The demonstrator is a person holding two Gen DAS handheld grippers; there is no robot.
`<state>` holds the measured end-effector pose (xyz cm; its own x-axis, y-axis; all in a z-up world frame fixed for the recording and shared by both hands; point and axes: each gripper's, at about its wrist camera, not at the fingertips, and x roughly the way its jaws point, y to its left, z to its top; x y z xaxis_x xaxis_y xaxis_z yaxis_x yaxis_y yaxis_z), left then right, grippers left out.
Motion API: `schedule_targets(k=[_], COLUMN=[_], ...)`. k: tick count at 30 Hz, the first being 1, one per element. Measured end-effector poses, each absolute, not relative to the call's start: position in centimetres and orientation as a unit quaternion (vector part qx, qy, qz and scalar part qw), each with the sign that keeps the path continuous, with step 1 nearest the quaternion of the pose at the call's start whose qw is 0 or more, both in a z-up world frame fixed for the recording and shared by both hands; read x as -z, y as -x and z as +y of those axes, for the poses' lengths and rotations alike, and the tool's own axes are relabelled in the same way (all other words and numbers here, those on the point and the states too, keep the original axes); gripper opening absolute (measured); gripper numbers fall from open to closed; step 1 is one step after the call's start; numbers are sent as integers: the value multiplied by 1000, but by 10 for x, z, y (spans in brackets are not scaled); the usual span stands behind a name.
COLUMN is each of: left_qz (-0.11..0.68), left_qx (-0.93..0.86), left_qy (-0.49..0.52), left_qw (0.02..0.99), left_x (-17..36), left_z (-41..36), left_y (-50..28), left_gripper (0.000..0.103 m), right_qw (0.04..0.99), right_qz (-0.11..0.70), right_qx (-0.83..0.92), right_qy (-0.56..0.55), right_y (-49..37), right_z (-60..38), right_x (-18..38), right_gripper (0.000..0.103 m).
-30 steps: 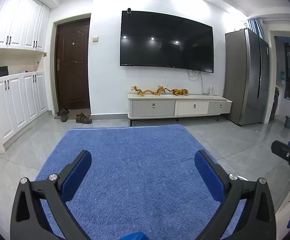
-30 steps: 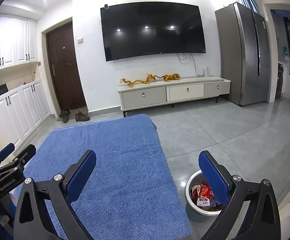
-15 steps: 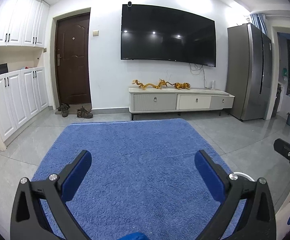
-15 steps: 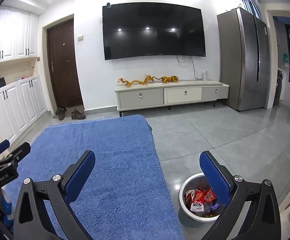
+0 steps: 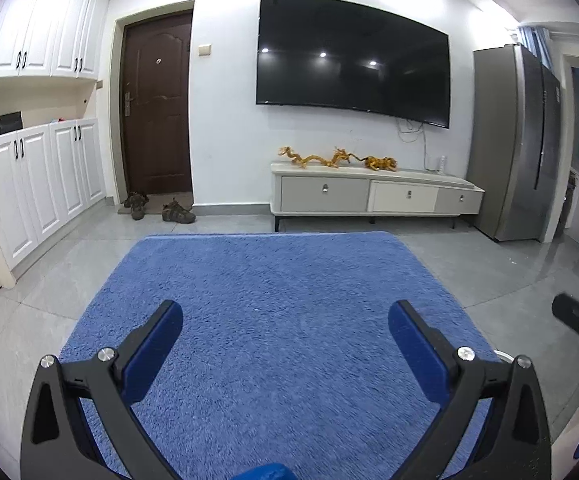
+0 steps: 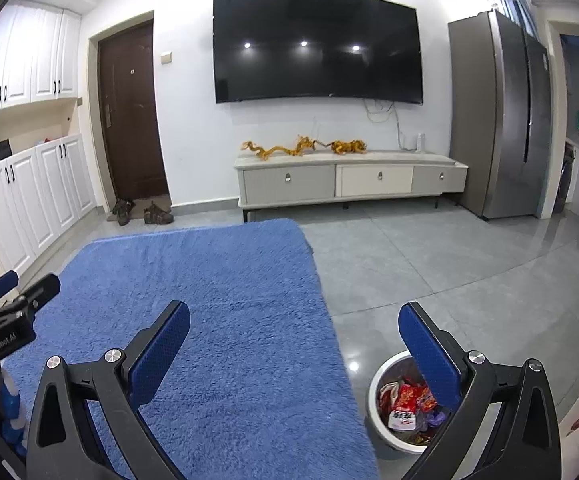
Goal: Collect trash
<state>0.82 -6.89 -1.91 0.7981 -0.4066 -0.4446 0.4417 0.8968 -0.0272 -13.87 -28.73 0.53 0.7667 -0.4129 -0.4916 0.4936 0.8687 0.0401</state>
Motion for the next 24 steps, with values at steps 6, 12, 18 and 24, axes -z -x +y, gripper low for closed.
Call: schedule_targets(k=[6,12,18,24], left_qz=[237,249,246,230], left_qx=[214,212,203,188], left_qy=[-50,-51,-49,-54], left_qw=[946,944,946,953], left_x=[38,52,48,39], left_z=[-73,-67,-62,-48], left_y=[-30,-46,-50,-39], left_gripper=[103,103,103,103], right_qw=[932,928,927,931], right_qz=[265,276,284,291], right_qx=[235,237,232,209], right_qy=[-73,-78,-80,-71], right_y=[114,103,89,74], right_z=[-285,-291,-288,-274], right_x=[12,23,30,32], right_gripper=[102,102,102,102])
